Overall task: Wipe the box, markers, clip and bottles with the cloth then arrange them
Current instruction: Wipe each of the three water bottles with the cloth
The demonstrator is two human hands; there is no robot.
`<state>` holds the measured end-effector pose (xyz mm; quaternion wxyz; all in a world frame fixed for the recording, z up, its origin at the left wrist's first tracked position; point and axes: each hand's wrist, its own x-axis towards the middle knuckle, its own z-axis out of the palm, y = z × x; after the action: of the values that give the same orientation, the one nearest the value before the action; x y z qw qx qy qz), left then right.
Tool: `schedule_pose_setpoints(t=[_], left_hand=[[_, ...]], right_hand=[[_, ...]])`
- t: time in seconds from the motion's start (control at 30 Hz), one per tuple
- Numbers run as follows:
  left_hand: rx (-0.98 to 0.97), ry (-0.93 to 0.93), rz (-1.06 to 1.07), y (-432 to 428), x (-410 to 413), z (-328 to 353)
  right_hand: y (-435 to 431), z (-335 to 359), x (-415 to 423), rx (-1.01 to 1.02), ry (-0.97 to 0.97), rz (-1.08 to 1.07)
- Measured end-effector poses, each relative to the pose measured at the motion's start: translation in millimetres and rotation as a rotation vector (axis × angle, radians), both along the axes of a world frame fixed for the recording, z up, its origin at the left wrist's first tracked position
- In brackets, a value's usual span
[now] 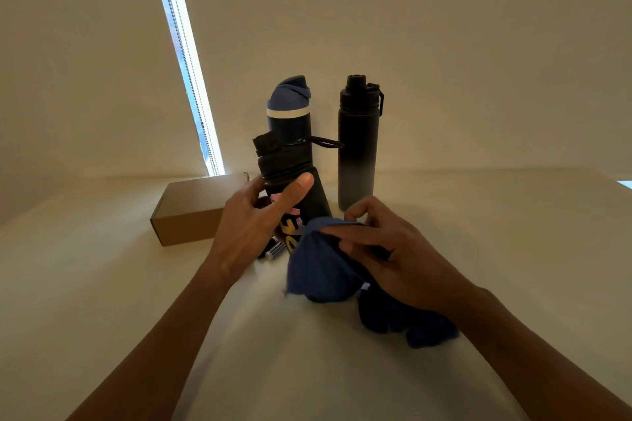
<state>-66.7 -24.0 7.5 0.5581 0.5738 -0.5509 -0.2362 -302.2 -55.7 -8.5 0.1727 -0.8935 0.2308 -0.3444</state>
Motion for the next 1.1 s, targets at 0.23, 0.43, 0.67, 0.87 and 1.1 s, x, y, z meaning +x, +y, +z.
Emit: schedule_pose_setpoints(t=[0.23,0.43,0.67,0.87,1.1], left_hand=[[0.075,-0.013,-0.015,2.3,-0.1,2.0],[0.181,0.016,-0.218,6.6,1.1,7.8],[0.136,0.006,-0.1,7.1,11.3,2.7],[0.183,0.416,0.084,0.5,10.9,11.4],[0.198,0.609,-0.033,-2.2,5.3,8.7]], right_hand=[[-2.8,-8.3,-9.0,-0.031,0.265,0.05],[-3.0,-10.7,-8.0,0.004,0.281,0.023],[-8.4,-10.6,-17.4,0.022,0.257,-0.027],[-8.7,5.0,-27.4,0.003,0.051,-0.101],[22.0,15.2,-0.5,0.337,-0.493,-0.104]])
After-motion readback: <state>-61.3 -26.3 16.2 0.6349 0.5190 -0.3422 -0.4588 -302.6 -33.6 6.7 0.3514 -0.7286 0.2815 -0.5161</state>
